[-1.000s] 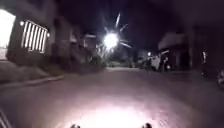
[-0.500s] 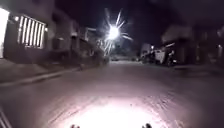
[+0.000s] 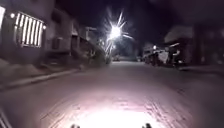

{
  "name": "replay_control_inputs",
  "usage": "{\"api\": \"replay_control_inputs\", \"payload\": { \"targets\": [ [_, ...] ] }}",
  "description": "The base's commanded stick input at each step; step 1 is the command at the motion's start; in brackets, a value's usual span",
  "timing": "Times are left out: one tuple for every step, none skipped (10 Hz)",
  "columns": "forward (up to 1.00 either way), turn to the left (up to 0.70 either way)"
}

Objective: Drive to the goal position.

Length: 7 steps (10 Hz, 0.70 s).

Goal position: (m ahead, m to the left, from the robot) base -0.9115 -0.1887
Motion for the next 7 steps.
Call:
{"api": "replay_control_inputs", "payload": {
  "targets": [
    [0.85,-0.28],
    [0.85,-0.34],
    [0.85,-0.34],
    [0.85,-0.34],
    [0.85,-0.01],
    [0.85,0.00],
    [0.85,0.00]
  ]
}}
